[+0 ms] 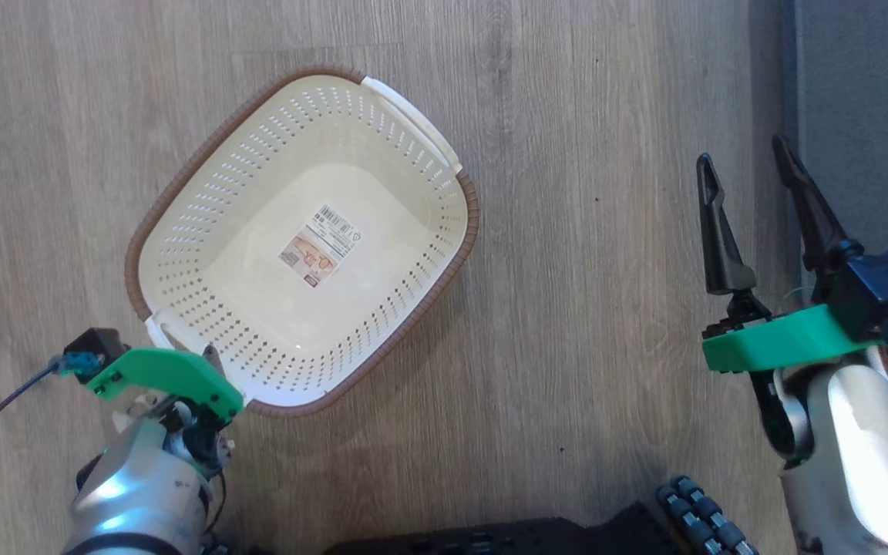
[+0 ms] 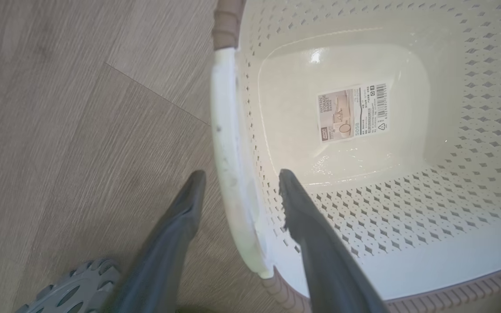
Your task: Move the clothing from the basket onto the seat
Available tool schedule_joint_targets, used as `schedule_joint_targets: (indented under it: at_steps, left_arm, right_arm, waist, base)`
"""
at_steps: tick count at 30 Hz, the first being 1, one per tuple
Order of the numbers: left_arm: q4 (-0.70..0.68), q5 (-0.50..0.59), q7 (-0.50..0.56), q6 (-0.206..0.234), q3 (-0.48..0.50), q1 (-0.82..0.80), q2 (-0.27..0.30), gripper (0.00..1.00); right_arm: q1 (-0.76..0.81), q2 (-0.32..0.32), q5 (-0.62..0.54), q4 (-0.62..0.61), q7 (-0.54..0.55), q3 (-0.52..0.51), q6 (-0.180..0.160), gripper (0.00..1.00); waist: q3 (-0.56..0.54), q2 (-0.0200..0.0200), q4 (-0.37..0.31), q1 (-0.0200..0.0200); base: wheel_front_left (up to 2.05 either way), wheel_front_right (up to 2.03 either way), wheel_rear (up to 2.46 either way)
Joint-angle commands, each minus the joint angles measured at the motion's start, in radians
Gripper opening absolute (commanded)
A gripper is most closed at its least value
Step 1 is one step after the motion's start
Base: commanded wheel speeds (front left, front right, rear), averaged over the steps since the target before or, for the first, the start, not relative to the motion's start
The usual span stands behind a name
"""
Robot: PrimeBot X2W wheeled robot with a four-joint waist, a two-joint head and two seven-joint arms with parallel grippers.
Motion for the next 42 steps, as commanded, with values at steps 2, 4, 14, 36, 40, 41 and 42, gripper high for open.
schedule_joint_targets:
  at_steps: [2, 4, 14, 36, 40, 41, 42]
  left_arm:
    - [0.003, 0.006, 0.001, 0.013, 0.015, 0.014, 0.024, 0.83]
    - [0.003, 0.006, 0.004, 0.016, 0.012, 0.016, 0.022, 0.67]
    - [0.003, 0.018, -0.026, 0.012, -0.013, 0.015, 0.026, 0.00]
    - [0.003, 0.158, -0.086, -0.039, -0.174, -0.075, 0.086, 0.00]
    - [0.003, 0.177, -0.091, -0.038, -0.198, -0.101, 0.093, 0.00]
    - [0.003, 0.176, -0.093, -0.039, -0.198, -0.107, 0.094, 0.00]
    - [0.003, 0.180, -0.098, -0.041, -0.202, -0.114, 0.096, 0.00]
  right_arm:
    - [0.002, -0.010, -0.007, -0.040, -0.009, 0.014, 0.003, 1.00]
    - [0.003, -0.009, -0.009, -0.042, -0.009, 0.013, 0.003, 1.00]
    - [-0.003, -0.001, -0.009, -0.038, -0.009, 0.008, 0.003, 1.00]
    - [0.002, 0.014, 0.000, -0.027, -0.009, 0.019, 0.003, 1.00]
    - [0.003, 0.016, -0.001, -0.028, -0.009, 0.021, 0.003, 1.00]
    - [0.003, 0.017, -0.001, -0.027, -0.009, 0.022, 0.003, 1.00]
    - [0.004, 0.018, -0.001, -0.027, -0.009, 0.023, 0.003, 1.00]
  waist:
    - [0.011, 0.0000, -0.001, -0.0001]
    - [0.015, 0.0000, -0.003, -0.0001]
    - [0.018, 0.0000, -0.008, -0.0001]
    - [-0.003, 0.0000, -0.032, -0.0001]
    - [0.002, 0.0000, -0.036, -0.0001]
    - [0.003, 0.0000, -0.037, -0.0001]
    - [0.003, 0.0000, -0.038, -0.0001]
  base:
    - [0.00, 0.00, 0.00]
    - [0.00, 0.00, 0.00]
    - [0.00, 0.00, 0.00]
    - [0.00, 0.00, 0.00]
    - [0.00, 0.00, 0.00]
    - [0.00, 0.00, 0.00]
    - [0.00, 0.00, 0.00]
